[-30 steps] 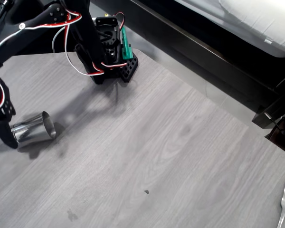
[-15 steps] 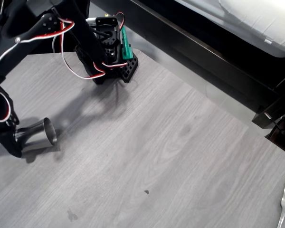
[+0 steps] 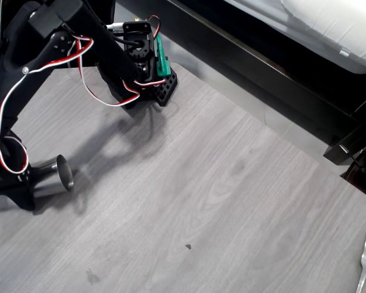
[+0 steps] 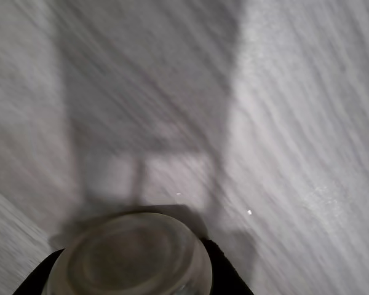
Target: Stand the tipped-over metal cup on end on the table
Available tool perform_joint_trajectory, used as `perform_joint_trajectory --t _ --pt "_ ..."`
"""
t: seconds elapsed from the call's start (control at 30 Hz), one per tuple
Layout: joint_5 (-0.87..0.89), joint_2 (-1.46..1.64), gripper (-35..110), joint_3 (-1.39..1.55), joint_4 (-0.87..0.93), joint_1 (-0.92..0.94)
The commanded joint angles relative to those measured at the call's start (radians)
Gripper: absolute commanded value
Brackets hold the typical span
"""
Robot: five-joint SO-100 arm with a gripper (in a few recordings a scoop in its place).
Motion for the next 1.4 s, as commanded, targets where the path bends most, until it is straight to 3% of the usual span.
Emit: perform_joint_trajectory --t 0.0,0.3,0.4,0.63,0.9,1.0,1.13,1.37 --pt "0.028 0.023 0 -0.002 -0.023 -0.014" --pt "0.044 0.282 0 0.017 0.035 -0.031" --pt "0.041 0.474 0 0.106 -0.020 -0.067" --pt "-0.032 0.999 0 0.540 -0.382 -0.233" --pt "-0.184 1.480 0 1.058 -1.077 -0.499" --pt "-0.253 1.546 0 1.192 -1.279 -0.588" --pt "-0.265 1.562 0 1.235 -1.384 -0.678" --pt "-0.327 1.203 0 1.170 -1.680 -0.673"
